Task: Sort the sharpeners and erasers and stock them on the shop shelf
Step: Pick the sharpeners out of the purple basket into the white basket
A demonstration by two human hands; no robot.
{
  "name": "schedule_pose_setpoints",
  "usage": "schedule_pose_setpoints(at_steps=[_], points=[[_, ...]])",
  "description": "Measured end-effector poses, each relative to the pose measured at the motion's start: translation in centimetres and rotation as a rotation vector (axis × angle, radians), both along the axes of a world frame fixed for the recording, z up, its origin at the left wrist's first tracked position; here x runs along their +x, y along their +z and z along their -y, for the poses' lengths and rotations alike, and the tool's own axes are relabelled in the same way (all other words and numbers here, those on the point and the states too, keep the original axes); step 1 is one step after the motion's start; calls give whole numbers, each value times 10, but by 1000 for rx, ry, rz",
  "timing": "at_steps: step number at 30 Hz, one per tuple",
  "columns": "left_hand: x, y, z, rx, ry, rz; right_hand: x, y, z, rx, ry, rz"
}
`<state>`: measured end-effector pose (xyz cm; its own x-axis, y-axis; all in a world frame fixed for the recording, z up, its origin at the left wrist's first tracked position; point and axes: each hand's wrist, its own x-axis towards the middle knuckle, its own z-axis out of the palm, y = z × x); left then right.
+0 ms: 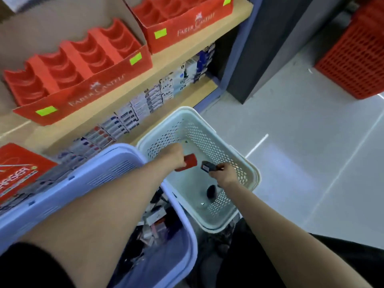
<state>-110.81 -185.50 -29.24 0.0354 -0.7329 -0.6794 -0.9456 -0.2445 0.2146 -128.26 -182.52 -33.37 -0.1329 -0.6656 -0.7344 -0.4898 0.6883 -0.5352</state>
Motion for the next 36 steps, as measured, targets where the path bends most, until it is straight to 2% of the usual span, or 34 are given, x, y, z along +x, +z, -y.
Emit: schedule_pose_setpoints(at_steps=[5,7,9,11,14,16,18,22,25,27,30,31,33,36], points=[[-1,-45,12,223,-49,7,3,-36,-3,-13,-26,0],[-4,-36,17,225,-89,-47,7,-32,-3,-23,-3,24],[-4,-12,19,147,-108,-128,12,-16,-2,-50,44,-12],[4,21,10,-9,-84,-253,17,11,-1,-117,48,-6],[30,71,-35,-409,45,-511,28,63,-7,-291,22,64],[51,95,-80,-597,194,-618,36,96,-18,-451,25,130],[71,104,-126,-633,365,-661,47,124,-33,-587,95,185],[112,79,-210,-426,585,-674,69,154,-74,-638,221,308],[140,43,-262,-292,668,-630,97,137,-113,-533,468,336],[154,13,-289,-160,752,-562,117,106,-134,-390,798,281],[169,-31,-327,15,798,-443,147,57,-152,-288,1384,33],[171,-44,-337,57,783,-435,156,45,-156,-243,1519,-30],[167,-54,-347,93,721,-389,171,29,-164,-172,1661,-100],[156,-60,-345,37,595,-328,185,15,-171,-182,1691,-209]])
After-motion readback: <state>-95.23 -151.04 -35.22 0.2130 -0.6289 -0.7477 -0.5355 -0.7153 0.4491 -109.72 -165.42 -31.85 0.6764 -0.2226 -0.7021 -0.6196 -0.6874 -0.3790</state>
